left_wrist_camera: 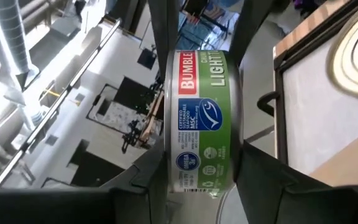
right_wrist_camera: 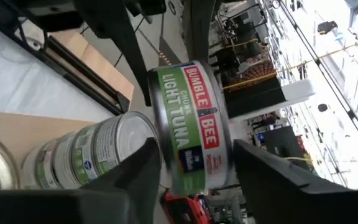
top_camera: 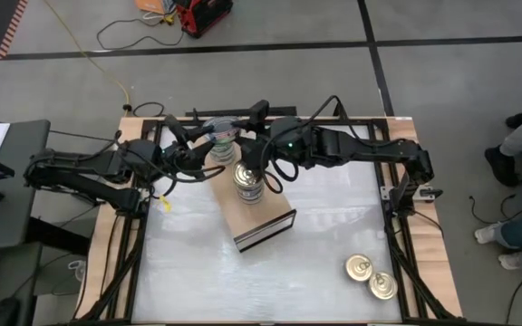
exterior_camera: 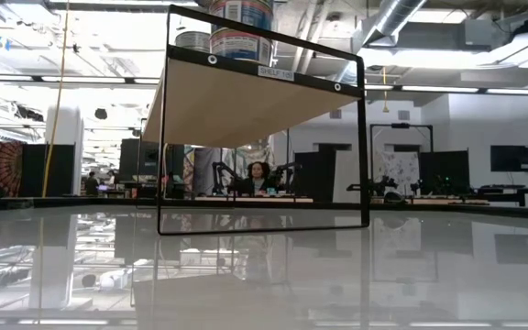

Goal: Stack canned seafood by type on shelf
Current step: Stack the green tuna can on top of the other green tuna can on the shelf

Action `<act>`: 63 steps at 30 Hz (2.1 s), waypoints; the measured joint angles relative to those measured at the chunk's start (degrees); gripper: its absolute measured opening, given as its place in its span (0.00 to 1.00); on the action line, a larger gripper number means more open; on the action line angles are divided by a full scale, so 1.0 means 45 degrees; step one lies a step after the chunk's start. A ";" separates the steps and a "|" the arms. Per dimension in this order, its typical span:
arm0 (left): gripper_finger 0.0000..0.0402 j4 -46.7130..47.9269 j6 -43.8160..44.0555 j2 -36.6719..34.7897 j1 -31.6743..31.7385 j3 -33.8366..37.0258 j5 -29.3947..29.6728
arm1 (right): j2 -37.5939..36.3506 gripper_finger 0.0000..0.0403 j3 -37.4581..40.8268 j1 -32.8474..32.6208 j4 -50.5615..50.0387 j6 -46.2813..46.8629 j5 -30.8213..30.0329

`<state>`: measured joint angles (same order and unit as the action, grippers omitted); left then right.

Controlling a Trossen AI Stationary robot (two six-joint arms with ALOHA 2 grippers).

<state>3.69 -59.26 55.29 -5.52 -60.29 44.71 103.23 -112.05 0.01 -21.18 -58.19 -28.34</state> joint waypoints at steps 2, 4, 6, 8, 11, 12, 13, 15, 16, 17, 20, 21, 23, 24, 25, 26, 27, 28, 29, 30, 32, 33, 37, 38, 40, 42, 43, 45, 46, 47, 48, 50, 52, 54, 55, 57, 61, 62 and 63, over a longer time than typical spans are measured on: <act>0.35 0.0119 0.0038 -0.0110 0.0011 0.0005 0.0053 | -0.0039 0.60 -0.0015 -0.0097 -0.0096 0.0194 -0.0049; 0.35 0.0135 0.0043 -0.0235 0.0011 0.0005 0.0044 | -0.0042 0.67 -0.0015 -0.0224 -0.0165 0.0262 -0.0070; 0.36 0.0247 0.0047 -0.0306 0.0003 0.0005 -0.0015 | -0.0037 0.73 -0.0015 -0.0389 -0.0211 0.0280 -0.0185; 0.36 0.0389 0.0014 -0.0391 0.0030 0.0005 -0.0065 | -0.0075 0.78 -0.0147 -0.0615 -0.0469 0.0290 -0.0887; 0.36 0.1000 -0.0012 -0.0538 0.0227 0.0010 -0.0206 | -0.0379 0.84 -0.0379 -0.0910 -0.1238 0.0570 -0.2054; 0.36 0.1196 -0.0018 -0.0590 0.0323 0.0009 -0.0211 | -0.0585 0.85 -0.0384 -0.1005 -0.1720 0.0862 -0.2226; 0.36 0.1458 -0.0021 -0.0613 0.0444 0.0010 -0.0205 | -0.0792 0.86 -0.0407 -0.1081 -0.1978 0.1234 -0.2310; 0.36 0.1785 -0.0068 -0.0633 0.0820 0.0006 -0.0219 | -0.1313 0.87 -0.0437 -0.1187 -0.2716 0.2141 -0.2363; 0.36 0.1939 -0.0165 -0.0633 0.1048 0.0010 -0.0231 | -0.1550 0.87 -0.0437 -0.1193 -0.3074 0.2606 -0.2375; 0.36 0.2128 -0.0289 -0.0633 0.1293 0.0009 -0.0270 | -0.1815 0.87 -0.0437 -0.1222 -0.3308 0.3081 -0.2371; 0.36 0.2440 -0.0709 -0.0633 0.1989 0.0010 -0.0600 | -0.2487 0.85 -0.0437 -0.1374 -0.4146 0.4470 -0.2369; 0.36 0.2548 -0.0848 -0.0631 0.2230 0.0010 -0.0799 | -0.2700 0.85 -0.0437 -0.1467 -0.4360 0.4828 -0.2369; 0.36 0.2580 -0.1015 -0.0566 0.2671 0.0010 -0.1304 | -0.3011 0.84 -0.0437 -0.1640 -0.4726 0.5417 -0.2365; 0.36 0.2572 -0.1017 -0.0550 0.2854 0.0010 -0.1603 | -0.3126 0.83 -0.0437 -0.1775 -0.4818 0.5640 -0.2364; 0.36 0.2653 -0.0980 -0.0528 0.2998 0.0010 -0.1907 | -0.3207 0.83 -0.0437 -0.1903 -0.5004 0.5830 -0.2363; 0.36 0.2739 -0.0881 -0.0511 0.3110 0.0010 -0.2198 | -0.3248 0.82 -0.0437 -0.2016 -0.5177 0.5954 -0.2360; 0.36 0.2812 -0.0754 -0.0511 0.3187 0.0010 -0.2400 | -0.3248 0.82 -0.0437 -0.2141 -0.5275 0.6042 -0.2364; 0.37 0.2928 -0.0679 -0.0506 0.3247 0.0010 -0.2519 | -0.3243 0.82 -0.0432 -0.2258 -0.5418 0.6129 -0.2364; 0.37 0.3078 -0.0622 -0.0470 0.3276 0.0010 -0.2536 | -0.3238 0.82 -0.0423 -0.2375 -0.5553 0.6165 -0.2364; 0.37 0.3173 -0.0569 -0.0416 0.3294 0.0010 -0.2522 | -0.3234 0.82 -0.0423 -0.2469 -0.5639 0.6177 -0.2364; 0.38 0.3352 -0.0467 -0.0380 0.3304 0.0010 -0.2489 | -0.3216 0.82 -0.0423 -0.2629 -0.5636 0.6182 -0.2470; 0.39 0.3451 -0.0424 -0.0392 0.3304 0.0005 -0.2488 | -0.3214 0.82 -0.0423 -0.2703 -0.5636 0.6179 -0.2671; 0.40 0.3807 -0.0189 -0.0422 0.3200 -0.0011 -0.2297 | -0.3189 0.82 -0.0423 -0.2851 -0.5684 0.6270 -0.3015; 0.40 0.3876 -0.0147 -0.0413 0.3186 -0.0015 -0.2221 | -0.3185 0.82 -0.0423 -0.2839 -0.5684 0.6318 -0.3020; 0.40 0.4094 -0.0155 -0.0409 0.3131 -0.0015 -0.2165 | -0.3185 0.82 -0.0423 -0.2837 -0.5680 0.6406 -0.3024; 0.41 0.4276 -0.0211 -0.0409 0.3043 -0.0015 -0.2210 | -0.3185 0.82 -0.0423 -0.2837 -0.5680 0.6560 -0.3029; 0.41 0.4325 -0.0238 -0.0409 0.2982 -0.0010 -0.2207 | -0.3185 0.82 -0.0423 -0.2837 -0.5683 0.6609 -0.3029; 0.43 0.4374 -0.0250 -0.0409 0.2883 -0.0010 -0.2211 | -0.3185 0.82 -0.0423 -0.2837 -0.5684 0.6685 -0.3030; 0.44 0.4422 -0.0251 -0.0414 0.2841 -0.0010 -0.2209 | -0.3185 0.82 -0.0423 -0.2837 -0.5680 0.6728 -0.3034; 0.46 0.4427 -0.0263 -0.0414 0.2806 -0.0010 -0.2204 | -0.3185 0.82 -0.0423 -0.2837 -0.5680 0.6794 -0.3034; 0.47 0.4419 -0.0340 -0.0414 0.2762 -0.0010 -0.2183 | -0.3185 0.82 -0.0423 -0.2837 -0.5680 0.6857 -0.3036; 0.50 0.4397 -0.0416 -0.0440 0.2678 -0.0010 -0.1986 | -0.3185 0.82 -0.0423 -0.2837 -0.5680 0.6944 -0.3039; 0.53 0.4416 -0.0600 -0.0503 0.2609 -0.0005 -0.1823 | -0.3185 0.82 -0.0423 -0.2837 -0.5683 0.6971 -0.3039; 0.55 0.4345 -0.0739 -0.0558 0.2562 0.0002 -0.1573 | -0.3185 0.82 -0.0423 -0.2837 -0.5680 0.7033 -0.3039; 0.55 0.4335 -0.0771 -0.0587 0.2554 0.0010 -0.1513 | -0.3185 0.82 -0.0423 -0.2837 -0.5680 0.7077 -0.3039; 0.56 0.4334 -0.0773 -0.0670 0.2551 0.0010 -0.1471 | -0.3185 0.82 -0.0423 -0.2837 -0.5676 0.7152 -0.3039; 0.56 0.4284 -0.0817 -0.0839 0.2551 0.0010 -0.1404 | -0.3114 0.82 -0.0423 -0.2832 -0.5664 0.7274 -0.3033; 0.56 0.4278 -0.0882 -0.0841 0.2551 0.0010 -0.1365 | -0.3095 0.82 -0.0422 -0.2832 -0.5692 0.7274 -0.3023; 0.56 0.4286 -0.0979 -0.0832 0.2551 0.0010 -0.1324 | -0.3078 0.82 -0.0417 -0.2832 -0.5709 0.7275 -0.2998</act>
<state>22.97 -63.66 51.55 5.96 -60.25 38.75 89.38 -113.93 -12.73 -46.87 -25.45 -41.84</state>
